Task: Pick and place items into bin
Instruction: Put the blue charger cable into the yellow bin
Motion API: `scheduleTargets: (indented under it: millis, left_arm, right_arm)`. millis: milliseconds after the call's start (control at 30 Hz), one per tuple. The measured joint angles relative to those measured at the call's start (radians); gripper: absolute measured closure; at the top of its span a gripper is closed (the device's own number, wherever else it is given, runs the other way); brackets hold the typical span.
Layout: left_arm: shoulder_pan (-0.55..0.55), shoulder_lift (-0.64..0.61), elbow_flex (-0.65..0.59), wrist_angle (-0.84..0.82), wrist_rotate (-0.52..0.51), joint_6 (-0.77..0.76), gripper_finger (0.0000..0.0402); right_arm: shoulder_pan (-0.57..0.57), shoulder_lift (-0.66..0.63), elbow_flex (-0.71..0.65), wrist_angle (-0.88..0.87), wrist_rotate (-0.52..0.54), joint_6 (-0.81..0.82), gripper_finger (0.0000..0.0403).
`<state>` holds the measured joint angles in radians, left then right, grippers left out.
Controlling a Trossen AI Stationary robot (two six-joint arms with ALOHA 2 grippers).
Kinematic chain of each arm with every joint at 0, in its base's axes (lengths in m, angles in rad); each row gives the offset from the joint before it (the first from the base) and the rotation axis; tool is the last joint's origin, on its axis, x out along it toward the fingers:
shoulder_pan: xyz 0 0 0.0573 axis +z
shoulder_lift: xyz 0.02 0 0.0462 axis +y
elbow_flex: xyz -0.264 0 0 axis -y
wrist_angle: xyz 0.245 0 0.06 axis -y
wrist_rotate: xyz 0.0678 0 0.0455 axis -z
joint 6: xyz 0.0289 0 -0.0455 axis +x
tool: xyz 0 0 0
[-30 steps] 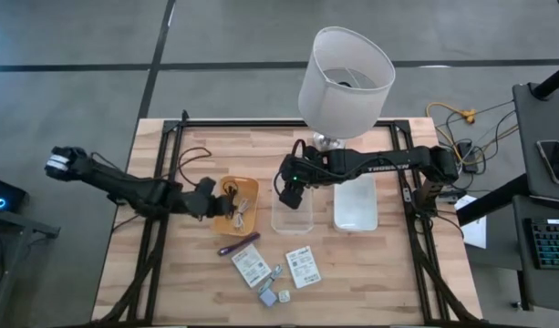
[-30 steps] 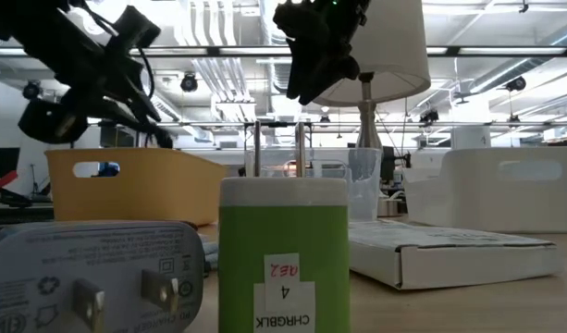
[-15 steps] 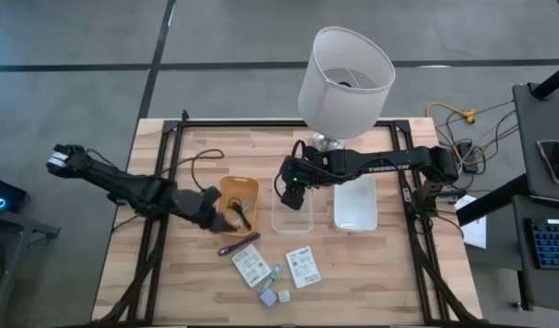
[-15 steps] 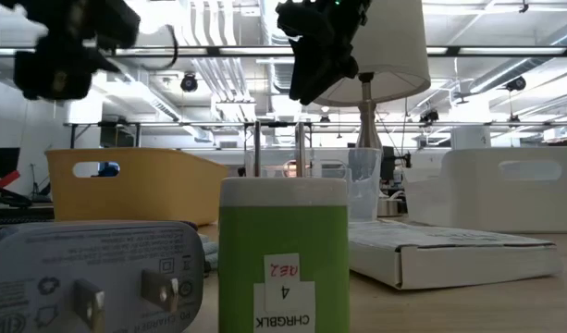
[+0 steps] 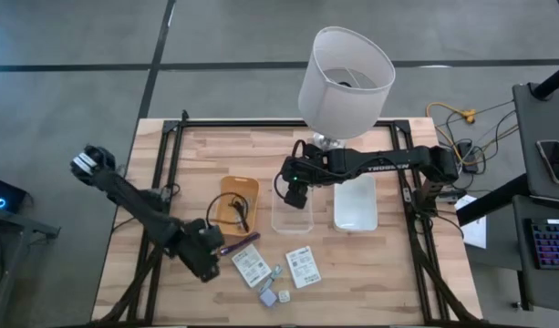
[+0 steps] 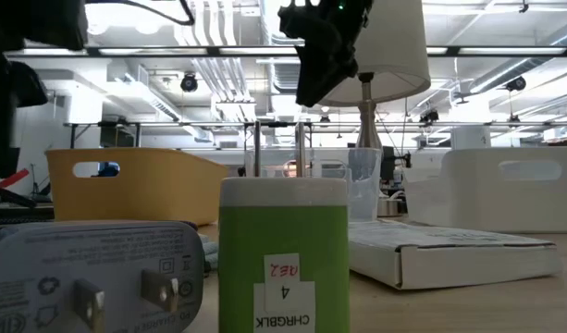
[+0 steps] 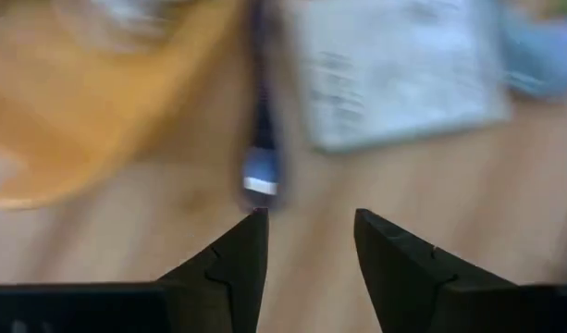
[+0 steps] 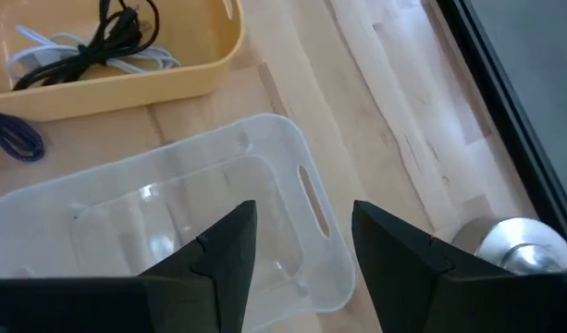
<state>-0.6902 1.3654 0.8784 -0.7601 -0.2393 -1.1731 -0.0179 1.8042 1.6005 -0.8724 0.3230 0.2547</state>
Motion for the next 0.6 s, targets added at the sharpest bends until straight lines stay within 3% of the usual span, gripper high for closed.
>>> scheduleTargets:
  millis: [133,333,600]
  left_arm:
    - [0.003,0.096,0.038,-0.109,-0.076,-0.131,0.0256]
    - [0.010,0.154,0.042,0.155,-0.026,0.003,0.0256]
    - [0.036,0.223,0.025,0.157,-0.093,0.002,0.0256]
  right_arm:
    - [-0.010,0.000,0.000,-0.004,0.002,-0.020,0.0236]
    - [-0.028,0.000,0.000,-0.007,0.001,-0.050,0.0236]
    - [-0.040,0.000,0.000,-0.007,0.000,-0.053,0.0236]
